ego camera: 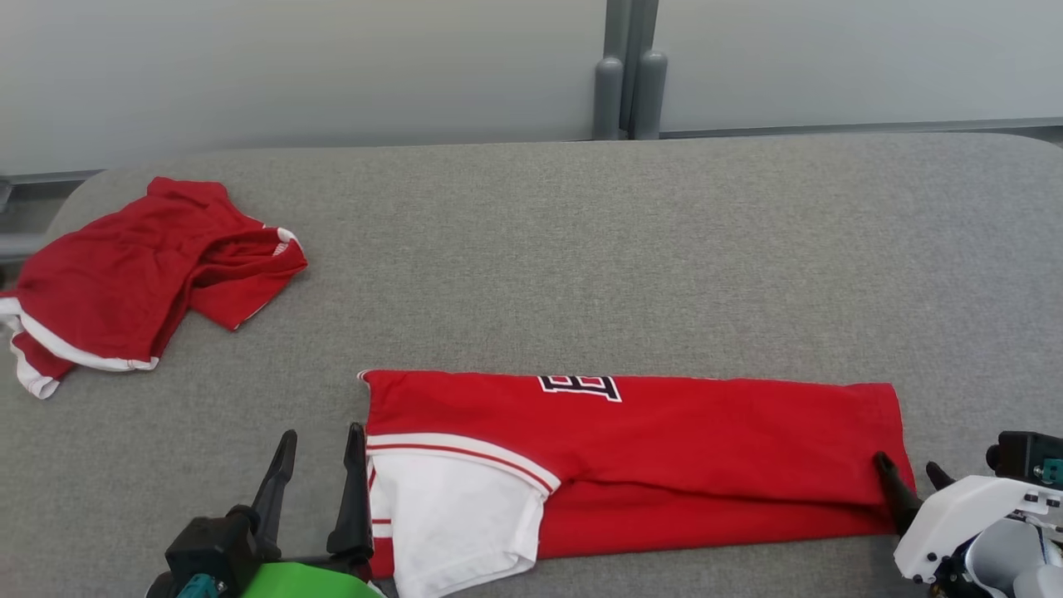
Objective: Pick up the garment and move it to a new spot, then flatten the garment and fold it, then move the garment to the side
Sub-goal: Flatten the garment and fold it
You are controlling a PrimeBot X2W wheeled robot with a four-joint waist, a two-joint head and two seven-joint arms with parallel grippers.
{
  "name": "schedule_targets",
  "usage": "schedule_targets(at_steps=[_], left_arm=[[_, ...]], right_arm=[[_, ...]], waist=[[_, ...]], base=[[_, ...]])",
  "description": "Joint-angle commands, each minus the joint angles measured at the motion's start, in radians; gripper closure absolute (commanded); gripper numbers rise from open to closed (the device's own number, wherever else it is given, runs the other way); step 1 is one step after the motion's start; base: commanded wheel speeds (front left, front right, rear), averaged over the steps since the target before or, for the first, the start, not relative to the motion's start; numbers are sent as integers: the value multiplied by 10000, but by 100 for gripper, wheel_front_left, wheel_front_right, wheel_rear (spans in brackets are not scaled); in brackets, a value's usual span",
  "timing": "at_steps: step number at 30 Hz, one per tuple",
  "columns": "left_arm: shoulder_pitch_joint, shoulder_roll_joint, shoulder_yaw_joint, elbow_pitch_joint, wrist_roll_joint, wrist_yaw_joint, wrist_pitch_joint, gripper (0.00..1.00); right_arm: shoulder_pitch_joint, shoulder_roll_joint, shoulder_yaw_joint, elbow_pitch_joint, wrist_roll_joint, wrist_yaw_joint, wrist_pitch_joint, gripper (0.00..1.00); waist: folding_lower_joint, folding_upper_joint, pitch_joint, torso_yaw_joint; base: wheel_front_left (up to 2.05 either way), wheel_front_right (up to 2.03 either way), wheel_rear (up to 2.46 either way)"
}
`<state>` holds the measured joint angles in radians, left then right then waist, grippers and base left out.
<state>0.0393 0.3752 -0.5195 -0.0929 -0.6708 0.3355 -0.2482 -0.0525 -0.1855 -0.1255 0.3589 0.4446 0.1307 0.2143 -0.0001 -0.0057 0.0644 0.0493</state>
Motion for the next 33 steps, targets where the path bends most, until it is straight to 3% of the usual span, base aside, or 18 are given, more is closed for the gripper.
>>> schedule_targets(at_steps=[1,13,14,15,16,17,25,33], left_arm=[[-117,-7,35,5,84,4,-74,0],[-75,-40,125,-41,141,-27,-95,0],[-73,-48,135,-43,141,-26,-99,0],[-70,-58,147,-46,145,-19,-102,0],[-47,-76,167,-60,152,6,-109,0],[-32,-77,177,-68,157,24,-114,0],[37,-29,313,-133,179,59,-140,0],[12,-43,284,-172,218,36,-145,0]], right_arm=[[-110,-2,-48,165,16,1,-16,0],[-322,73,333,1204,237,2,-144,0],[-332,66,414,1236,267,4,-119,9],[-357,54,487,1267,295,4,-120,50],[-427,48,621,1285,343,4,-129,82],[-470,23,654,1265,371,2,-141,100],[-943,-580,649,748,660,-4,-324,100],[-960,-1584,-179,452,560,-5,60,100]], waist=[[1,57,54,252],[1,57,196,612],[1,57,202,610],[1,57,205,603],[1,57,211,571],[1,57,212,546],[1,57,291,27],[1,57,207,-504]], base=[[0,0,0],[0,0,0],[0,0,0],[0,0,0],[0,0,0],[0,0,0],[0,0,0],[0,0,0]])
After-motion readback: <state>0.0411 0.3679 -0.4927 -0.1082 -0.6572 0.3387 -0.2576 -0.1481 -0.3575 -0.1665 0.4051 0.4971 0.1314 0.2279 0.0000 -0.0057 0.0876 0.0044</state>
